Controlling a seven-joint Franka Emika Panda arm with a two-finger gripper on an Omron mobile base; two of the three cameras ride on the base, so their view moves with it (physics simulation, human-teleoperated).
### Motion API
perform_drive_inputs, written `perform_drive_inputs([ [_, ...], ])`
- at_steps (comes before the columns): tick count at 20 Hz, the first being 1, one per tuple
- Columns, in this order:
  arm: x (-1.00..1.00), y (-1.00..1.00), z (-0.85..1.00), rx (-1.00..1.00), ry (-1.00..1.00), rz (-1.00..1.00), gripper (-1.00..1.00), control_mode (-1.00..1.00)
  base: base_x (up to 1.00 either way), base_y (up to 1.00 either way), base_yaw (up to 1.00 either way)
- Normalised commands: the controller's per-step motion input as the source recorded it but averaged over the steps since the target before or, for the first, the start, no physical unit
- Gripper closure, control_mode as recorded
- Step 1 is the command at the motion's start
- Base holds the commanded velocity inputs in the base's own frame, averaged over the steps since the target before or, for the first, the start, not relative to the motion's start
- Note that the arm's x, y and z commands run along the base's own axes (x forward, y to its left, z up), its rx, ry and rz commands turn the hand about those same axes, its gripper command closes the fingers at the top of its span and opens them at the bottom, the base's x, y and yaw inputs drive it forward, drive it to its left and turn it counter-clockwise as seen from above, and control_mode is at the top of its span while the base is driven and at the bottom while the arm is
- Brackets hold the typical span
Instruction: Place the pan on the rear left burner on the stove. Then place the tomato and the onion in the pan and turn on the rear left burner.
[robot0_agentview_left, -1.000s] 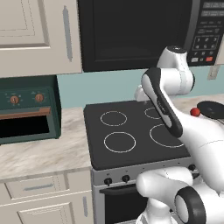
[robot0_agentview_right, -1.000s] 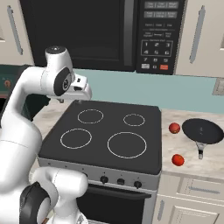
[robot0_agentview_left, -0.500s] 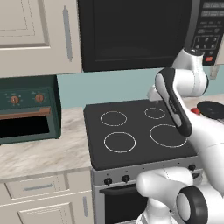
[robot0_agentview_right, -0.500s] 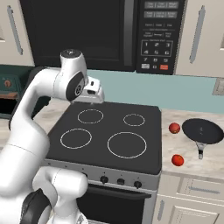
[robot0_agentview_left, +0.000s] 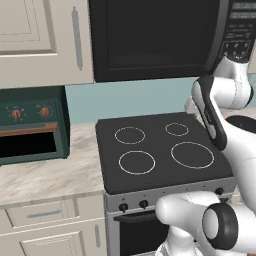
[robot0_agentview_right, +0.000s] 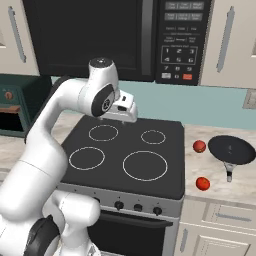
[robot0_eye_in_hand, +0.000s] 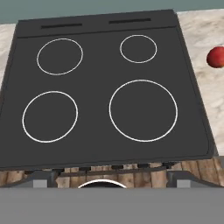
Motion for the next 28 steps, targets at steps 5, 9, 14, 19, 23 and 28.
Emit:
perform_drive_inputs([
  [5, 0.08, -0.60, 0.00, 0.00, 0.09, -0.17, -1.00, -1.00, 0.00, 0.00, 0.00],
  [9, 0.06, -0.59, -0.02, 0.01, 0.09, -0.19, -1.00, -1.00, 0.00, 0.00, 0.00],
  [14, 0.03, -0.60, -0.05, 0.00, 0.05, -0.16, -1.00, -1.00, 0.00, 0.00, 0.00],
  [19, 0.00, -0.57, -0.15, 0.00, 0.01, -0.12, -1.00, -1.00, 0.00, 0.00, 0.00],
  [23, 0.00, -0.54, -0.17, 0.00, 0.00, -0.08, -1.00, -1.00, 0.00, 0.00, 0.00],
  [28, 0.02, -0.55, -0.13, 0.00, 0.00, -0.02, -1.00, -1.00, 0.00, 0.00, 0.00],
])
